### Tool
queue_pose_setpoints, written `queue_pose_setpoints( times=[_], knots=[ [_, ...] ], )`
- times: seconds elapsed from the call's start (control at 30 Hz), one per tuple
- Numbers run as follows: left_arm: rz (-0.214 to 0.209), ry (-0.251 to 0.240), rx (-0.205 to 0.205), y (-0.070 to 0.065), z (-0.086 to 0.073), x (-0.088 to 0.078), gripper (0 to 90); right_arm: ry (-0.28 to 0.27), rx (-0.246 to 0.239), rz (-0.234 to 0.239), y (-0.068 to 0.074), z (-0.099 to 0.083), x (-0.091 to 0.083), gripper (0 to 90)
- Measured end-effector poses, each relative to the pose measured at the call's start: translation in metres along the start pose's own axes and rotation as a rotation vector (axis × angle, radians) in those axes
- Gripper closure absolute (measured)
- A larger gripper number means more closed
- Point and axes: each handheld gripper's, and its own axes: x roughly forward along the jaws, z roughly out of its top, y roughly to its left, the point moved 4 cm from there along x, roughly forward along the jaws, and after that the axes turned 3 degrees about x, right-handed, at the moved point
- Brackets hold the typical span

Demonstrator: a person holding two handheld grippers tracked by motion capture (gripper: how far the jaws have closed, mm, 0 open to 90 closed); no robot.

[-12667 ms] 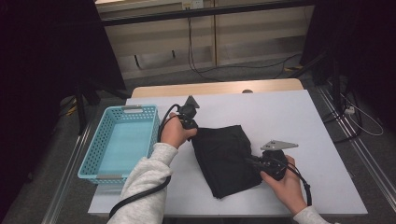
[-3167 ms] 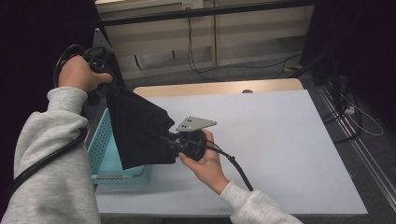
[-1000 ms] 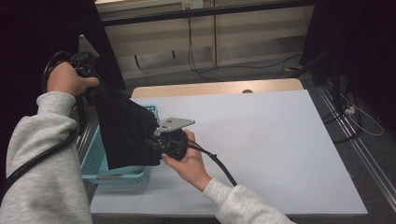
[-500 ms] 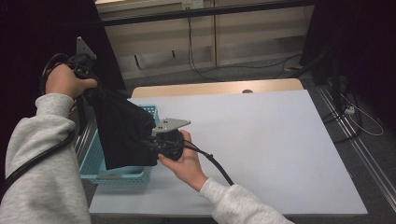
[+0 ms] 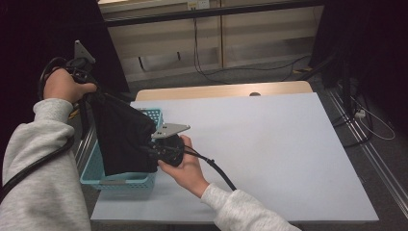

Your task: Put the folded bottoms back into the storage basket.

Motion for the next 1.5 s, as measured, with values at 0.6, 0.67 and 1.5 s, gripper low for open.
queue_pose_setpoints(
  times=[0.6,0.67,1.5],
  knots=[
    [0.006,-0.008,0.009,0.009,0.002,0.003,82.1,0.0,-0.003,0.004,0.003,0.0,0.01,79.2],
    [0.011,-0.006,0.007,0.009,0.002,0.004,82.2,0.001,-0.006,0.005,0.004,0.001,0.01,79.2],
    [0.011,-0.006,-0.009,0.02,0.0,0.014,82.1,0.022,-0.017,0.008,0.005,-0.003,0.022,78.8]
  ],
)
